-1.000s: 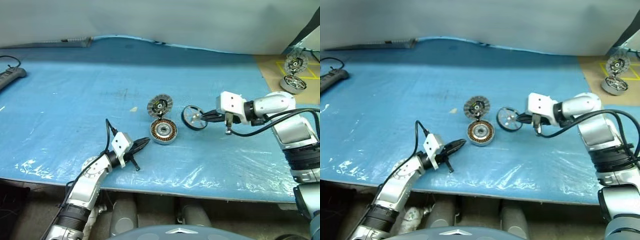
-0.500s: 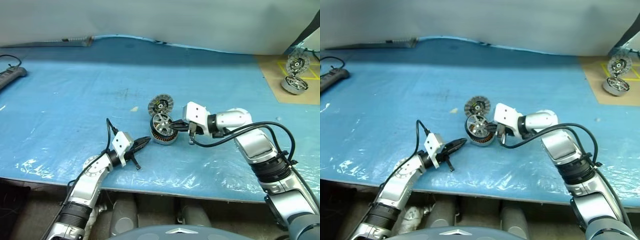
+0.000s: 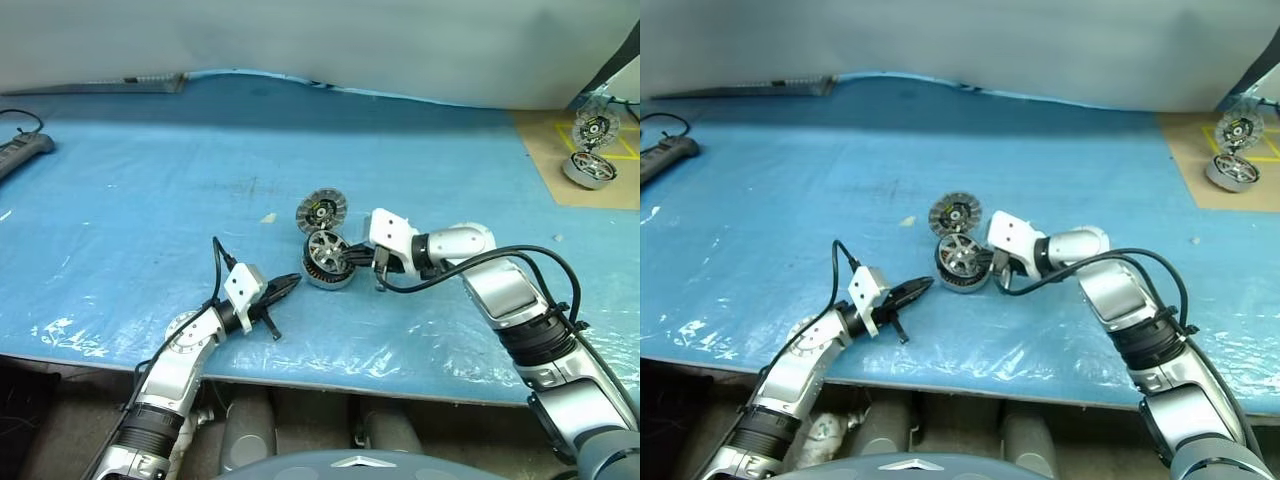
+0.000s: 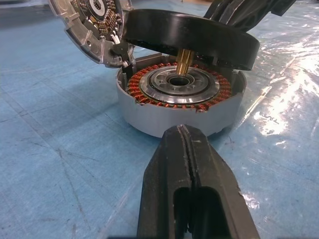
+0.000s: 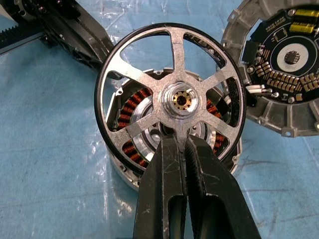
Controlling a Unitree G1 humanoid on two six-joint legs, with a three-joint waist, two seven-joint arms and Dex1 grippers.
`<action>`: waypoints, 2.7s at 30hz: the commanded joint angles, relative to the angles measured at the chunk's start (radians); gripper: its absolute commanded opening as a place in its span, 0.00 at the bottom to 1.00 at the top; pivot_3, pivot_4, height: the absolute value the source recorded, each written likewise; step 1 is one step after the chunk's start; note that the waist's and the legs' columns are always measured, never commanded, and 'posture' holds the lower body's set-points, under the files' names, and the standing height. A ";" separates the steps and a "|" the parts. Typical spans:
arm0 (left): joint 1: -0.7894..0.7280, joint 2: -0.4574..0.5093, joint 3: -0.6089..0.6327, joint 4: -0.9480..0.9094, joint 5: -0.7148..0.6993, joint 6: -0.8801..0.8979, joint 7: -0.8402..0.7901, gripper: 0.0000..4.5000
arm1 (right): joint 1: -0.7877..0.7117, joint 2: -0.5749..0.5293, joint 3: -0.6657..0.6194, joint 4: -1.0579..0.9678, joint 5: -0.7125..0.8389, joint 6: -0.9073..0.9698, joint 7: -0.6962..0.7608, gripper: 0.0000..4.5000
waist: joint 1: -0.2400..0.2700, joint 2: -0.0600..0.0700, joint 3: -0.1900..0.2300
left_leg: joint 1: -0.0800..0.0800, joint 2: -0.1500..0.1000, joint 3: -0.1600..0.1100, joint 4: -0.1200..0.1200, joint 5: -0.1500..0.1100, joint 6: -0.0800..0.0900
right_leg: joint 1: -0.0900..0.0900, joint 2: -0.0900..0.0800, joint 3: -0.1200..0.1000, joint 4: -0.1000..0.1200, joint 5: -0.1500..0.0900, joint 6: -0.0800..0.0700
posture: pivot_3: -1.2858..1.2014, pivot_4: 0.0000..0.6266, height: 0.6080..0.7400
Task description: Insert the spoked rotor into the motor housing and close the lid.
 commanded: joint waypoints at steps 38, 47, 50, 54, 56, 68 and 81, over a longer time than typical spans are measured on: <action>0.007 0.001 -0.005 -0.032 -0.006 -0.003 0.004 0.00 | -0.018 0.017 -0.099 -0.083 0.124 0.116 -0.021 0.44 | 0.001 0.000 0.000 | 0.001 0.000 0.000 0.000 0.000 0.000 | 0.001 0.000 0.000 0.000 0.000 0.000 | 0.52 0.24 1.00; 0.010 0.003 -0.004 -0.039 -0.006 -0.003 0.005 0.00 | -0.137 -0.048 -0.121 0.226 0.032 -0.012 -0.073 0.01 | -0.001 0.000 0.000 | 0.002 0.000 0.000 0.000 0.000 0.000 | 0.001 0.000 0.000 0.001 0.000 0.000 | 0.52 0.24 1.00; 0.007 0.003 -0.005 -0.036 -0.005 -0.006 0.002 0.00 | -0.270 -0.006 -0.086 0.472 -0.050 -0.138 -0.124 0.01 | -0.009 0.000 0.000 | 0.003 0.000 0.001 0.000 0.000 0.000 | 0.001 0.000 0.000 0.002 0.000 0.000 | 0.52 0.24 1.00; 0.003 0.002 -0.006 -0.031 -0.005 -0.013 0.000 0.00 | -0.461 0.124 -0.083 0.851 -0.090 -0.340 -0.156 0.01 | -0.017 0.000 0.000 | 0.002 0.001 0.004 0.000 0.000 0.000 | 0.000 0.001 0.000 0.002 0.000 -0.001 | 0.52 0.24 1.00; 0.004 0.004 -0.006 -0.034 -0.006 -0.014 -0.001 0.00 | -0.543 0.194 -0.107 1.032 -0.086 -0.429 -0.160 0.01 | -0.022 0.000 0.000 | 0.001 0.001 0.005 0.000 0.000 0.000 | -0.002 0.001 0.000 0.002 0.000 -0.001 | 0.52 0.24 1.00; 0.044 0.013 -0.002 -0.079 -0.006 -0.004 0.020 0.00 | -0.758 0.371 -0.299 1.398 0.024 -0.404 0.104 0.01 | 0.000 0.001 0.000 | -0.007 0.003 0.004 0.002 0.000 0.007 | -0.007 0.000 -0.004 0.004 -0.001 -0.002 | 0.52 0.24 1.00; 0.050 0.012 -0.006 -0.072 -0.006 -0.002 0.029 0.00 | -0.632 0.334 -0.258 1.310 -0.018 -0.266 0.455 0.01 | 0.000 0.001 0.000 | -0.007 0.003 0.004 0.003 0.000 0.008 | -0.007 -0.001 -0.004 0.007 -0.002 -0.004 | 0.52 0.24 1.00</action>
